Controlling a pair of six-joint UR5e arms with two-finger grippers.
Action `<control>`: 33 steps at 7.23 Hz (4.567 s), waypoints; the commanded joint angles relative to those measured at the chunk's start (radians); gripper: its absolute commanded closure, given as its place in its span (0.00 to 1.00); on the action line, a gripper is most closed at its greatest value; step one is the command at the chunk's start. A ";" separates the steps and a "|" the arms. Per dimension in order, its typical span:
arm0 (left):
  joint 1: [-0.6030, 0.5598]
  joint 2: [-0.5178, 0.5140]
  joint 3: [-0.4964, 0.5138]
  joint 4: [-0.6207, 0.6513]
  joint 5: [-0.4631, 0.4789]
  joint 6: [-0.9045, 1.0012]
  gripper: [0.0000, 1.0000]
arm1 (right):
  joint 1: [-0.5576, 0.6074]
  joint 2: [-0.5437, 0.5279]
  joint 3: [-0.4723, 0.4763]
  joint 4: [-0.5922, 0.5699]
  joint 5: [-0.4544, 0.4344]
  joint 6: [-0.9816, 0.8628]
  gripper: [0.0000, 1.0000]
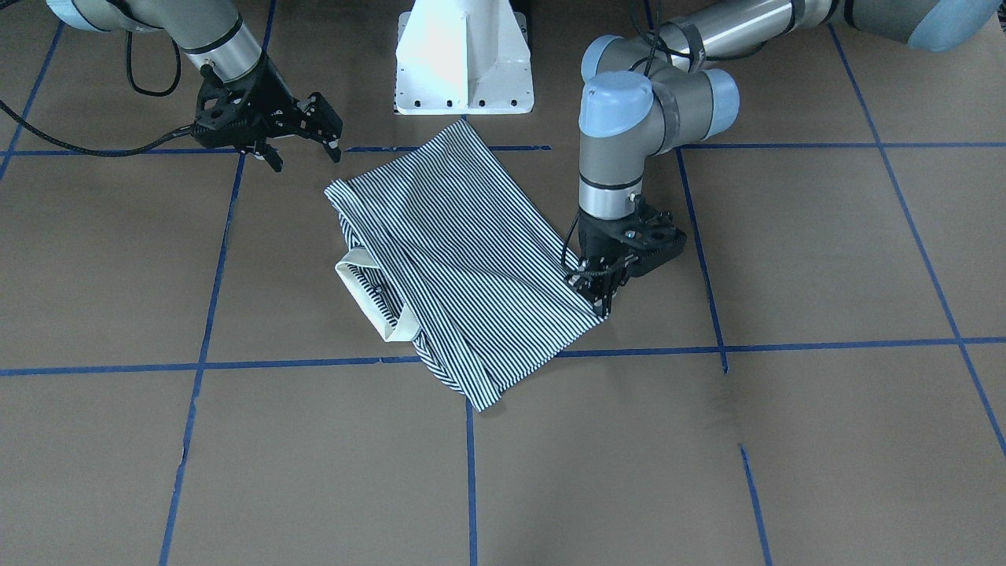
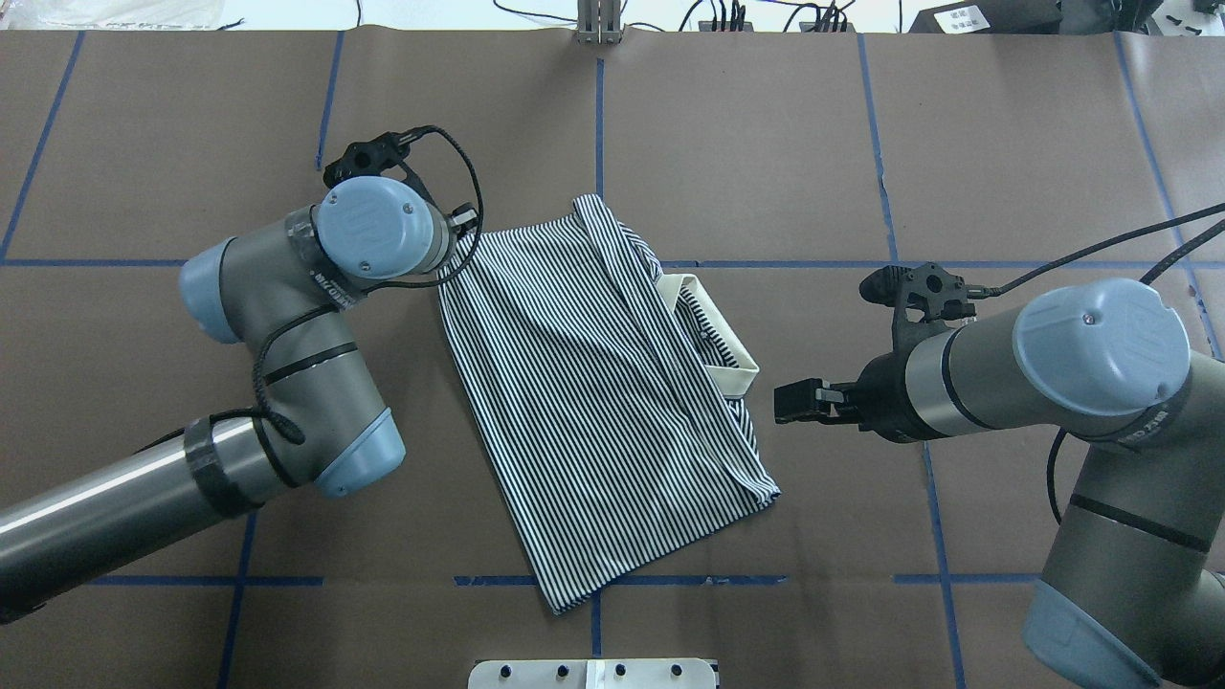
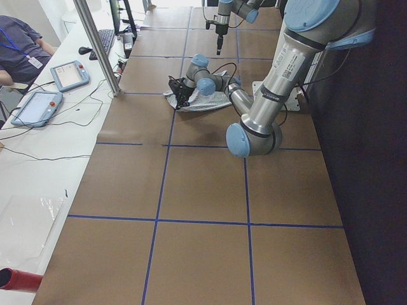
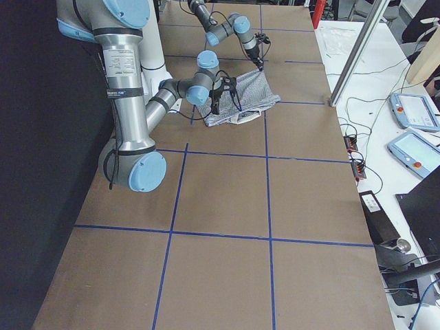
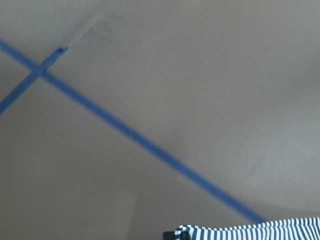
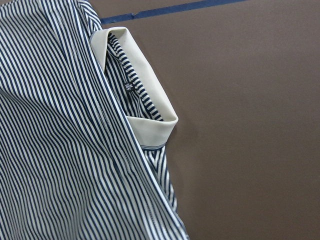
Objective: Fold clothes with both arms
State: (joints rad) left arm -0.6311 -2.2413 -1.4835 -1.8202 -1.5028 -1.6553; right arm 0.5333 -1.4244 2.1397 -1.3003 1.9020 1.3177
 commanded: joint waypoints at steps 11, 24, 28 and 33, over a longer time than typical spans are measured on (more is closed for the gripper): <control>-0.125 -0.122 0.317 -0.412 -0.111 0.294 0.00 | -0.006 0.151 -0.145 -0.039 -0.046 -0.040 0.00; -0.119 0.117 -0.098 -0.255 -0.183 0.517 0.00 | -0.288 0.564 -0.439 -0.450 -0.396 -0.364 0.62; -0.118 0.117 -0.098 -0.255 -0.185 0.511 0.00 | -0.289 0.562 -0.445 -0.450 -0.396 -0.370 0.76; -0.118 0.115 -0.098 -0.255 -0.191 0.509 0.00 | -0.254 0.549 -0.435 -0.449 -0.383 -0.370 1.00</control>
State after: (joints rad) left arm -0.7486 -2.1258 -1.5815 -2.0755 -1.6890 -1.1447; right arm 0.2590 -0.8669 1.7013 -1.7510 1.5119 0.9480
